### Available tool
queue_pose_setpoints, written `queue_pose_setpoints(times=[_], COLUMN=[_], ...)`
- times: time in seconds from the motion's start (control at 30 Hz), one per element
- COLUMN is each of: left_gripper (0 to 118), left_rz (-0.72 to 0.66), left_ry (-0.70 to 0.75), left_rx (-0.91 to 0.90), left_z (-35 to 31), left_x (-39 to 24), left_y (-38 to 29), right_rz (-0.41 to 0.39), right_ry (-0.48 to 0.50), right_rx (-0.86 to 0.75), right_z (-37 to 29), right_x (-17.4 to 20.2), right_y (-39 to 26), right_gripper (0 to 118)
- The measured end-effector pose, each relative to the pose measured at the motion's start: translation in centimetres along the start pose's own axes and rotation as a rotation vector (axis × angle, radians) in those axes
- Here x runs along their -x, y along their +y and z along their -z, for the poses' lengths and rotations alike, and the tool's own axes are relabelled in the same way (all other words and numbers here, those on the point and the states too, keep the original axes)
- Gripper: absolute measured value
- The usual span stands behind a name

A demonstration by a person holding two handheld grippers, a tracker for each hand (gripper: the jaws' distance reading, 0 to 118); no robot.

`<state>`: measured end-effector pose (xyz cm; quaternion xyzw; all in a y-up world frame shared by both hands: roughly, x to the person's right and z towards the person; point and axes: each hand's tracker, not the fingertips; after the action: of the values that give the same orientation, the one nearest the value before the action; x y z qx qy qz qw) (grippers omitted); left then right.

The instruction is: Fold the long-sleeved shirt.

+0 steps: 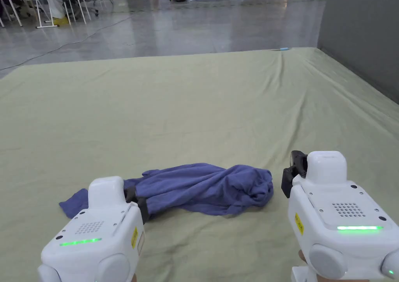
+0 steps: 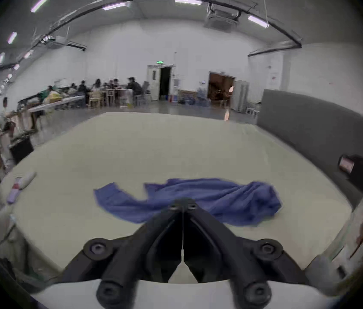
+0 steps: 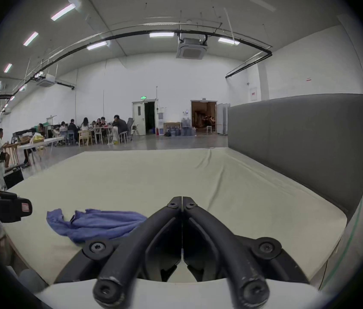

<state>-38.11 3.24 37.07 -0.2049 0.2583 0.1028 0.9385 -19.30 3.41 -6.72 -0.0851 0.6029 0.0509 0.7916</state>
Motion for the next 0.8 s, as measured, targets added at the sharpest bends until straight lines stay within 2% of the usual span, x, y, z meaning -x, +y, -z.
queue_pose_setpoints(times=[0.03,0.1,0.2,0.23,0.27,0.3,0.33,0.5,0.6,0.67,0.73,0.77,0.8], left_gripper=[0,0,0,9,44,98,117,118,118,113,96,84,53], left_rz=[0.019,-0.011,-0.033,-0.032,-0.036,-0.033,-0.037,-0.118,-0.063,-0.024,0.009,0.005,0.013], left_ry=[0.031,-0.029,-0.04,-0.054,-0.063,-0.061,-0.069,-0.033,-0.009,0.03,0.042,0.03,0.022], left_rx=[0.002,0.061,0.012,-0.005,-0.006,0.004,0.016,0.237,0.389,0.478,0.508,0.506,0.517], left_z=[-1.2,-0.2,0.0,0.5,1.3,1.8,2.7,7.3,11.0,13.0,14.7,15.4,16.1], left_x=[0.0,1.8,3.0,3.5,2.8,3.6,4.8,14.2,19.3,20.7,22.2,22.7,21.8], left_y=[-0.2,-1.1,-1.7,-1.5,-0.8,-0.2,0.1,0.3,2.2,3.2,3.5,3.0,3.0], right_rz=[-0.007,-0.008,-0.009,-0.012,-0.012,-0.008,0.001,0.006,-0.009,-0.007,-0.005,-0.005,-0.006], right_ry=[0.001,0.004,0.015,0.017,0.018,0.021,0.028,0.038,0.034,0.027,0.021,0.018,0.013], right_rx=[0.003,-0.008,-0.026,-0.031,-0.036,-0.041,-0.044,-0.023,0.007,0.024,0.041,0.05,0.061], right_z=[0.0,-0.3,-0.4,-0.3,-0.3,-0.3,-0.3,0.5,1.5,2.2,3.0,3.3,3.8], right_x=[0.2,0.7,1.0,1.0,1.1,1.1,1.0,0.9,0.7,0.5,0.3,0.2,0.2], right_y=[0.1,0.8,1.5,1.6,1.6,1.7,1.7,1.0,0.4,-0.1,-0.5,-0.7,-0.9], right_gripper=[0,0,0,0,0,0,0,0,0,0,0,0,0])
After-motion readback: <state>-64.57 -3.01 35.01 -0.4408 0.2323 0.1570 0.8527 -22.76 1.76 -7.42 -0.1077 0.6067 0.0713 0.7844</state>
